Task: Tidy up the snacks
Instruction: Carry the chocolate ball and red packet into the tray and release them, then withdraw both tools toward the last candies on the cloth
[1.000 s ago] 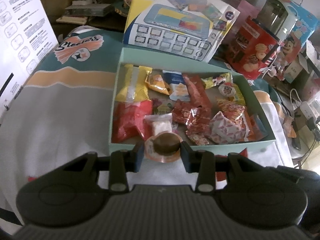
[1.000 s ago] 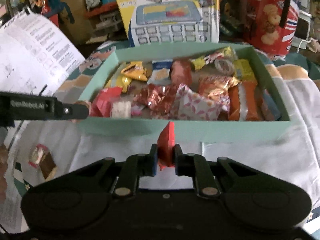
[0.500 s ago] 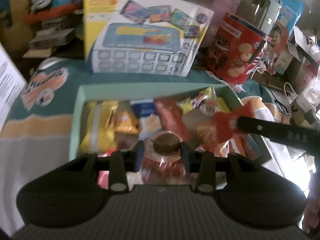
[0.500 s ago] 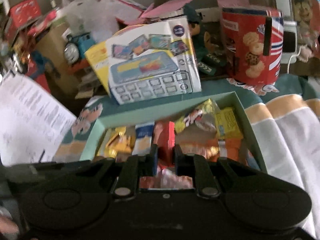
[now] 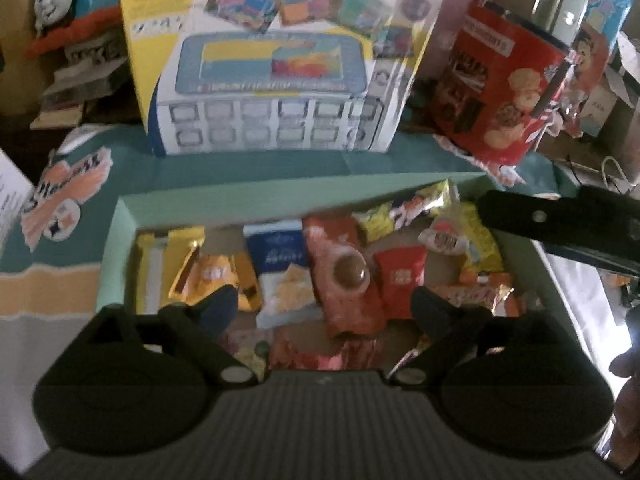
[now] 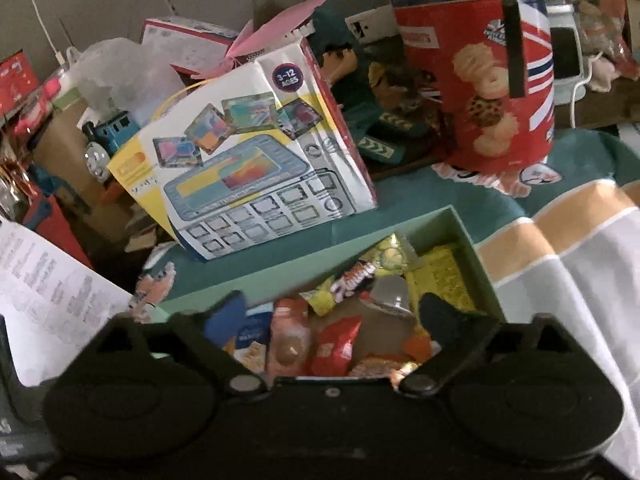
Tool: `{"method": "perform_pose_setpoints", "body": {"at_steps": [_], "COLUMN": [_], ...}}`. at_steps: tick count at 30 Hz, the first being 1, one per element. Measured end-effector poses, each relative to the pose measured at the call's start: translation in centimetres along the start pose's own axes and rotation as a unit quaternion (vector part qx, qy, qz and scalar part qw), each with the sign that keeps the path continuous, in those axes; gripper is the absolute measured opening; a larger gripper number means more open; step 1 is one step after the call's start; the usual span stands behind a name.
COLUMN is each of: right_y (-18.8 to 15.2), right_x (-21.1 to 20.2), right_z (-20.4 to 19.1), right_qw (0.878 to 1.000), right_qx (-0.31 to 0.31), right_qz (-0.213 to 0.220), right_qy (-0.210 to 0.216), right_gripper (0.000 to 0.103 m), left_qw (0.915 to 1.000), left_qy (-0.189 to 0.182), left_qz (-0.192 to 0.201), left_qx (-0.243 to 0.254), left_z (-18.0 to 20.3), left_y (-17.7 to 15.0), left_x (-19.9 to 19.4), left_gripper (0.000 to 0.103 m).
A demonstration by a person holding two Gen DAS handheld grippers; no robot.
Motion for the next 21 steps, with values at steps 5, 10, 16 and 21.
{"method": "perform_pose_setpoints", "body": {"at_steps": [5, 10, 16, 21], "right_y": [-1.0, -2.0, -3.2, -5.3], "right_x": [-0.5, -2.3, -5.4, -7.6], "right_z": [-0.4, -1.6, -4.0, -6.4], "right_qw": [1.0, 1.0, 0.999, 0.998], "right_qx": [0.001, -0.009, -0.019, -0.026], "right_qz": [-0.019, -0.03, -0.031, -0.041], "right_qy": [-0.007, -0.006, 0.008, 0.025], "right_gripper": [0.103, 0.103, 0.103, 0.103], "left_qw": [0.9999, 1.0, 0.9997, 0.9993], "left_qy": [0.004, 0.006, 0.01, 0.02], "left_qz": [-0.011, -0.004, 0.007, 0.004], "left_qx": [-0.003, -0.006, -0.02, -0.032], "left_z": [-0.5, -1.0, -2.5, -4.7], "left_y": [-1.1, -1.5, -3.0, -6.0], "left_x": [-0.6, -3.0, -7.1, -10.6], "left_gripper": [0.098, 0.102, 0.103, 0.103]}}
Point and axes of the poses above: each gripper's, at about its wrist camera, not at the fingertips, and x roughly the way its jaws point, z to its right, y to its top, the point moved 4 cm from there along x, roughly the way its jaws point, and after that the axes turned 11 degrees about z, right-handed, at the moved point
